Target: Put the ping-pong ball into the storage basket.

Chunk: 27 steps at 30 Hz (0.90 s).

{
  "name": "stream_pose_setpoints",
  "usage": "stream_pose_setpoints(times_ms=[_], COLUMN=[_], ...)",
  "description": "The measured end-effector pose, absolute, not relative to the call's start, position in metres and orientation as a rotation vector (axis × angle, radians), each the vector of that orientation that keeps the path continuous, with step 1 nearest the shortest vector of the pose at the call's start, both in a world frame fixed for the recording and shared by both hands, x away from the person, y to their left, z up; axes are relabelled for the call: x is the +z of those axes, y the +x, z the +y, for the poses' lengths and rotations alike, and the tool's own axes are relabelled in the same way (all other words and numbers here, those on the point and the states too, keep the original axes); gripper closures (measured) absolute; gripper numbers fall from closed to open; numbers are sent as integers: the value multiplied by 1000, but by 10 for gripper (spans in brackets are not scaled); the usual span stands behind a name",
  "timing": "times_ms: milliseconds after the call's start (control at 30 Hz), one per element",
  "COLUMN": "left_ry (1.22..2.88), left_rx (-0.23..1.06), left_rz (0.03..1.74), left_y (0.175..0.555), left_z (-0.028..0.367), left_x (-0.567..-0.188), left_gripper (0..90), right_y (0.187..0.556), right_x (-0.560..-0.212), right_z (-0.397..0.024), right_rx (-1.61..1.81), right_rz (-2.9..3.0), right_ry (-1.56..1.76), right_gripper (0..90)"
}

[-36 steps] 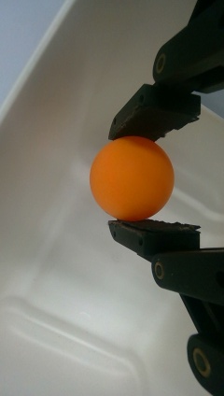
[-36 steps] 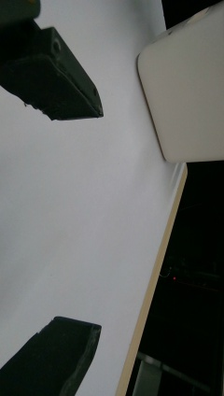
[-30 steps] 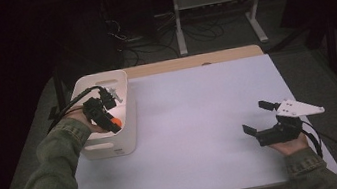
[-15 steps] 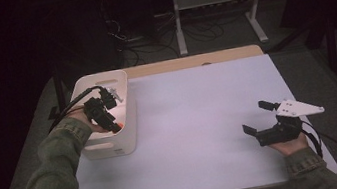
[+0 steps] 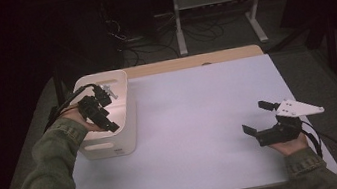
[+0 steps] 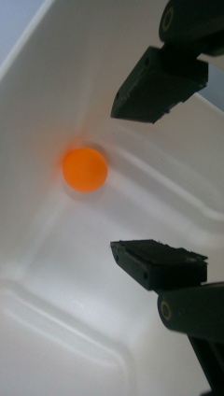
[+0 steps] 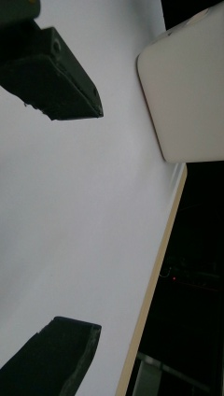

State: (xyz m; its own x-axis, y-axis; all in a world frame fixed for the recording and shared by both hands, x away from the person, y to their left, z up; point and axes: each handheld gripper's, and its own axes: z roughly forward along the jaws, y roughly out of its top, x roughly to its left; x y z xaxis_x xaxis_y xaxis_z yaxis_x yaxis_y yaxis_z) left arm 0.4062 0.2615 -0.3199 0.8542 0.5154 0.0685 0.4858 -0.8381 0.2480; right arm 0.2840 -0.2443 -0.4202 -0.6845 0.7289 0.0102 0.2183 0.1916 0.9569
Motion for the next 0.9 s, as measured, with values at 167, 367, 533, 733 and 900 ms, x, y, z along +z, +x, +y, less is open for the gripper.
stream_pose_setpoints(times_ms=[167, 367, 533, 733, 900], left_ry=[2787, 2773, 2744, 2719, 2709], left_rx=[208, 224, 221, 245, 262], left_rz=[790, 811, 813, 785, 773], left_y=[405, 404, 402, 398, 394], left_z=[265, 265, 265, 264, 266], left_x=[-314, -306, -299, -290, -284], left_gripper=[227, 108, 0, 0, 0], right_y=[284, 284, 284, 284, 283], right_x=[-420, -420, -420, -420, -420], right_z=[-244, -244, -244, -244, -244], right_rx=[1507, 1506, 1508, 1507, 1508], right_rz=[2021, 2020, 2019, 2019, 2019], right_ry=[886, 887, 887, 885, 882], right_gripper=[0, 0, 0, 0, 0])
